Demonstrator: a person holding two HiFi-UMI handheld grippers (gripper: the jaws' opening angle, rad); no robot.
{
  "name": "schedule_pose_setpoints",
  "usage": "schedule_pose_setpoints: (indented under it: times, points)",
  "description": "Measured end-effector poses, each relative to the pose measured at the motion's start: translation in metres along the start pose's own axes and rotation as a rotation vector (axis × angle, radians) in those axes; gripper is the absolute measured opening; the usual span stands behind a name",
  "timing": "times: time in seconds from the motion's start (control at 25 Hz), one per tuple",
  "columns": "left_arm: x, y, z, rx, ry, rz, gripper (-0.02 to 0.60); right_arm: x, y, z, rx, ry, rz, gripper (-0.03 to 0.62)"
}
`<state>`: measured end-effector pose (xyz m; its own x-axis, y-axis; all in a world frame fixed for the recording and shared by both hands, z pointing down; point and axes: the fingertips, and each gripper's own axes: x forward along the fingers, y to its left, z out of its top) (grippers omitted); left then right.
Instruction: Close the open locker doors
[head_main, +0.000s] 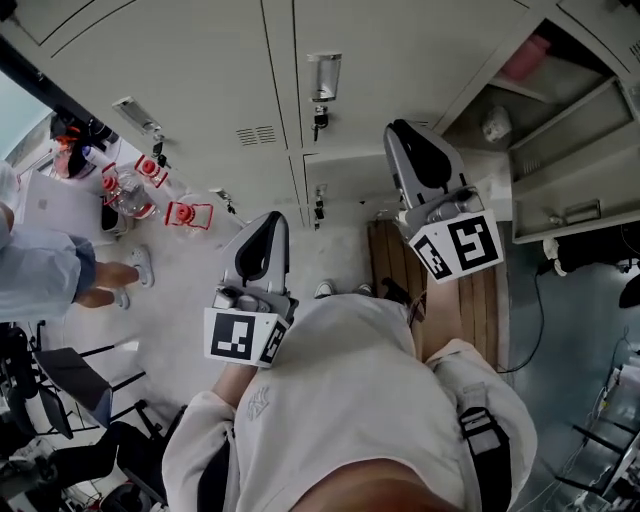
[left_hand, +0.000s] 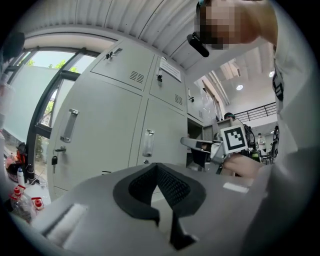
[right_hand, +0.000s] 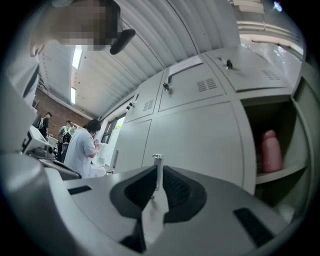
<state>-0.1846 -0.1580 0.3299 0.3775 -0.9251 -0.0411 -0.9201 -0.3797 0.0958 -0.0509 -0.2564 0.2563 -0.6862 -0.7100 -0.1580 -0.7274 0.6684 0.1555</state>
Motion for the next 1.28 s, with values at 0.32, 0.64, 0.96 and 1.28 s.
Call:
schedule_pose_setpoints:
  times: [0.32, 0.64, 0.96, 1.28]
  points:
    - [0.051, -0.07, -0.007, -0.011, 0.016, -0.188, -0.008, -0.139, -0.066, 0.012, -0.029, -0.006, -0.233, 0.026]
    - [0.094, -0.171, -0.009, -0.026, 0.01, -0.386, -0.008, -0.279, -0.139, 0.029, -0.064, 0.013, -0.533, 0.026]
    - [0.116, -0.241, -0.013, -0.035, 0.007, -0.433, -0.008, -0.354, -0.214, 0.026, -0.117, 0.074, -0.647, 0.026]
    - [0.121, -0.269, -0.021, -0.027, 0.006, -0.385, -0.008, -0.352, -0.244, 0.008, -0.082, 0.074, -0.554, 0.026]
